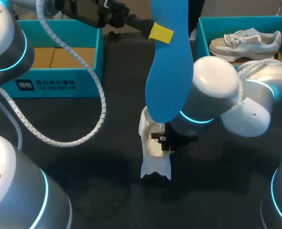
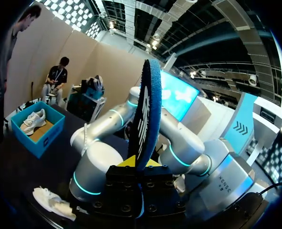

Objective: Take the shoe out of the shoebox, open the shoe tongue, remove and reinsert the insole, then place the shoe into the shoebox

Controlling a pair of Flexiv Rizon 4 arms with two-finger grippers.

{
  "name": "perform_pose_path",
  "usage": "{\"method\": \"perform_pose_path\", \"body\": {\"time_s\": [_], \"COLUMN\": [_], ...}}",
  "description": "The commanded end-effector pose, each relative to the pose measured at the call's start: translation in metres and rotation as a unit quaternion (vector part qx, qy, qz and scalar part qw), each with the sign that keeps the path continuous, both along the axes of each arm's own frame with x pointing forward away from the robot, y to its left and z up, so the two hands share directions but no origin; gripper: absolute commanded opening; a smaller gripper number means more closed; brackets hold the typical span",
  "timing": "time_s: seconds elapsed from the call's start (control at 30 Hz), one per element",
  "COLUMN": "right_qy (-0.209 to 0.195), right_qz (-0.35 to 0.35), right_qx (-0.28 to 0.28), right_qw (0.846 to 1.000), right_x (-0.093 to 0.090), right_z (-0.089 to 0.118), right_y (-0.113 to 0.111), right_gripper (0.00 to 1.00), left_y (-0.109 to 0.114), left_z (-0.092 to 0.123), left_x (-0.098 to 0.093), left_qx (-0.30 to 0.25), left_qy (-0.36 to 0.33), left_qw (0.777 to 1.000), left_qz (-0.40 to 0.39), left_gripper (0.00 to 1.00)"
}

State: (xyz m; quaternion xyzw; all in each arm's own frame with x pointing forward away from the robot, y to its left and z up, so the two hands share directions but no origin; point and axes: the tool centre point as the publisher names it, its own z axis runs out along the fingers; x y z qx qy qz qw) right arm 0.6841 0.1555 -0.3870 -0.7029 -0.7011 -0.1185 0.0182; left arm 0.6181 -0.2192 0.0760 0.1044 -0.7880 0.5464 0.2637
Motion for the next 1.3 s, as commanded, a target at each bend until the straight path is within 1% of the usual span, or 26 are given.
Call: {"method": "perform_pose_path", "body": {"time_s": [0.03, 0.33, 0.37, 0.4, 0.43, 0.47, 0.57, 0.63, 0.67, 0.7, 0.8, 0.9, 0.93, 1.0, 1.03, 1.1, 1.13, 1.2, 1.27, 1.3], "right_qy": [-0.001, 0.009, 0.011, 0.011, 0.012, 0.015, 0.029, 0.023, 0.037, 0.026, 0.02, 0.018, 0.024, 0.009, 0.011, 0.001, 0.004, -0.004, 0.015, 0.009], "right_qz": [-0.005, -0.012, -0.013, -0.015, -0.015, -0.017, -0.021, -0.021, -0.021, -0.021, -0.02, -0.021, -0.022, -0.019, -0.018, -0.013, -0.009, -0.007, -0.007, 0.011], "right_qx": [-0.004, -0.001, 0.001, 0.004, 0.006, 0.009, 0.022, 0.031, 0.034, 0.041, 0.067, 0.081, 0.087, 0.1, 0.107, 0.123, 0.131, 0.159, 0.179, 0.196], "right_qw": [1.0, 1.0, 1.0, 1.0, 1.0, 1.0, 0.999, 0.999, 0.999, 0.999, 0.997, 0.996, 0.996, 0.995, 0.994, 0.992, 0.991, 0.987, 0.984, 0.98], "right_x": [0.002, 0.001, 0.001, 0.001, 0.0, -0.001, -0.004, -0.006, -0.007, -0.008, -0.01, -0.012, -0.012, -0.013, -0.013, -0.012, -0.012, -0.011, -0.009, -0.008], "right_z": [-0.008, -0.019, -0.019, -0.019, -0.018, -0.015, -0.008, -0.003, 0.001, 0.005, 0.014, 0.023, 0.026, 0.033, 0.036, 0.044, 0.047, 0.055, 0.06, 0.064], "right_y": [0.008, 0.008, 0.008, 0.008, 0.008, 0.008, 0.007, 0.007, 0.007, 0.007, 0.006, 0.005, 0.004, 0.002, 0.002, 0.0, 0.0, -0.002, -0.004, -0.005], "right_gripper": [0.0, 0.0, 0.05, 0.33, 0.48, 1.0, 1.0, 1.0, 1.0, 1.0, 1.0, 1.0, 1.0, 1.0, 1.0, 1.0, 1.0, 1.0, 1.0, 1.0], "left_y": [0.0, 0.0, 0.0, 0.0, 0.0, 0.0, 0.0, 0.0, 0.0, 0.0, 0.0, 0.0, 0.0, 0.0, 0.0, 0.0, 0.0, 0.0, 0.0, 0.0], "left_z": [-0.001, -0.001, -0.001, -0.001, -0.001, -0.001, -0.001, -0.001, -0.001, -0.001, -0.001, -0.001, -0.001, -0.001, -0.001, -0.001, -0.001, -0.001, -0.001, -0.001], "left_x": [0.0, 0.0, 0.0, 0.0, 0.0, 0.0, 0.0, 0.0, 0.0, 0.0, 0.0, 0.0, 0.0, 0.0, 0.0, 0.0, 0.0, 0.0, 0.0, 0.0], "left_qx": [0.0, 0.0, 0.0, 0.0, 0.0, 0.0, 0.0, 0.0, 0.0, 0.0, 0.0, 0.0, 0.0, 0.0, 0.0, 0.0, 0.0, 0.0, 0.0, 0.0], "left_qy": [0.0, 0.0, 0.0, 0.0, 0.0, 0.0, 0.0, 0.0, 0.0, 0.0, 0.0, 0.0, 0.0, 0.0, 0.0, 0.0, 0.0, 0.0, 0.0, 0.0], "left_qw": [1.0, 1.0, 1.0, 1.0, 1.0, 1.0, 1.0, 1.0, 1.0, 1.0, 1.0, 1.0, 1.0, 1.0, 1.0, 1.0, 1.0, 1.0, 1.0, 1.0], "left_qz": [0.0, 0.0, 0.0, 0.0, 0.0, 0.0, 0.0, 0.0, 0.0, 0.0, 0.0, 0.0, 0.0, 0.0, 0.0, 0.0, 0.0, 0.0, 0.0, 0.0], "left_gripper": [0.0, 0.0, 0.0, 0.0, 0.0, 0.0, 0.0, 0.0, 0.0, 0.0, 0.0, 0.0, 0.0, 0.0, 0.0, 0.0, 0.0, 0.0, 0.0, 0.0]}}
